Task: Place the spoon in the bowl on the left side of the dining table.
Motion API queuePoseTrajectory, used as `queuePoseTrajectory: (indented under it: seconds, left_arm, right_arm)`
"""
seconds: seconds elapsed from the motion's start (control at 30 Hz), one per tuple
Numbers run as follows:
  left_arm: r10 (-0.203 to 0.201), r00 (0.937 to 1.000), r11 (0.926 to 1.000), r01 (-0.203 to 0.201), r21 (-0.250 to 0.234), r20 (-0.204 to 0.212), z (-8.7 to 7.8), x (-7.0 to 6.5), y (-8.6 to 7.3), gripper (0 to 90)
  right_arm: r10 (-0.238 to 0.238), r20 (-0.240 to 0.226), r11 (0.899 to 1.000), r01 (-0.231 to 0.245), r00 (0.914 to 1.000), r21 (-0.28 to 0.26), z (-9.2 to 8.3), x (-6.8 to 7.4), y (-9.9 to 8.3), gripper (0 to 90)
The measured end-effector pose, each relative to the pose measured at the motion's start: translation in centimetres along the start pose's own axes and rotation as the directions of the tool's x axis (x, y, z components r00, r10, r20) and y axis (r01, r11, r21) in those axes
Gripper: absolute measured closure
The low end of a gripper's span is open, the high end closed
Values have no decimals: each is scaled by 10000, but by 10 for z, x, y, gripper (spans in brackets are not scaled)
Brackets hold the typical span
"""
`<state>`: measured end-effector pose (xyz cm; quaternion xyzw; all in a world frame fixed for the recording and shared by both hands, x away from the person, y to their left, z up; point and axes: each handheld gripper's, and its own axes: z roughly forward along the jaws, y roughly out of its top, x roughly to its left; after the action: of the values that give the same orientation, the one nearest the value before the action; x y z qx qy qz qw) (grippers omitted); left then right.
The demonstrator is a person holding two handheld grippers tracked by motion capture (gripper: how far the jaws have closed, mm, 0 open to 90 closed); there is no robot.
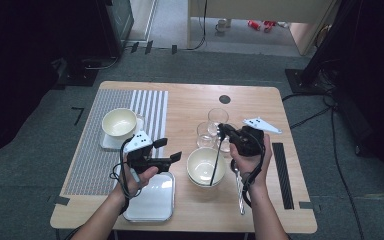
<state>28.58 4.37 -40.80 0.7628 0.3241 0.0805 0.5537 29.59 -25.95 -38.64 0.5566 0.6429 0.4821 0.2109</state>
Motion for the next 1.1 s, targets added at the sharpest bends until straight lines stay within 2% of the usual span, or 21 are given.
queuePoseTrajectory:
  seconds: [0.2,0.27,0.4,0.43,0.53,0.6,0.7,0.9,1.03,1.1]
  left_arm:
    - [140,9985,9999,-140,-16,521,12,-6,1,263]
    - [69,9954,10000,-74,52,960,16,-7,1,266]
    - [-61,9921,9997,30,250,1249,24,-10,0,272]
    - [-56,9890,9996,13,297,1479,26,-10,0,281]
    - [-166,9849,9995,116,302,1723,30,-12,-1,322]
    - [-250,9836,9991,184,384,1786,33,-13,-1,330]
    - [-420,9778,9981,317,536,2052,37,-15,-2,347]
    - [-482,9715,9952,268,943,2320,46,-20,-7,412]
    - [-313,9668,9925,2,1219,2534,49,-24,-10,477]
    - [-189,9665,9915,-148,1291,2561,50,-27,-11,515]
  right_arm:
    - [-346,-541,9994,343,9979,-64,9,15,3,900]
    - [-462,-609,9989,459,9971,-71,11,20,3,900]
    - [-424,-829,9991,419,9957,-85,15,25,5,900]
    - [-432,-876,9990,425,9952,-96,16,26,5,900]
    - [-473,-971,9988,463,9941,-126,19,32,5,900]
    - [-499,-1038,9987,486,9933,-142,19,35,5,900]
    - [-446,-1172,9989,423,9921,-220,20,39,5,900]
    - [-506,-1369,9982,456,9893,-390,19,45,6,900]
    - [-433,-1466,9983,370,9882,-455,18,45,6,900]
    - [-436,-1468,9981,367,9882,-496,18,46,5,900]
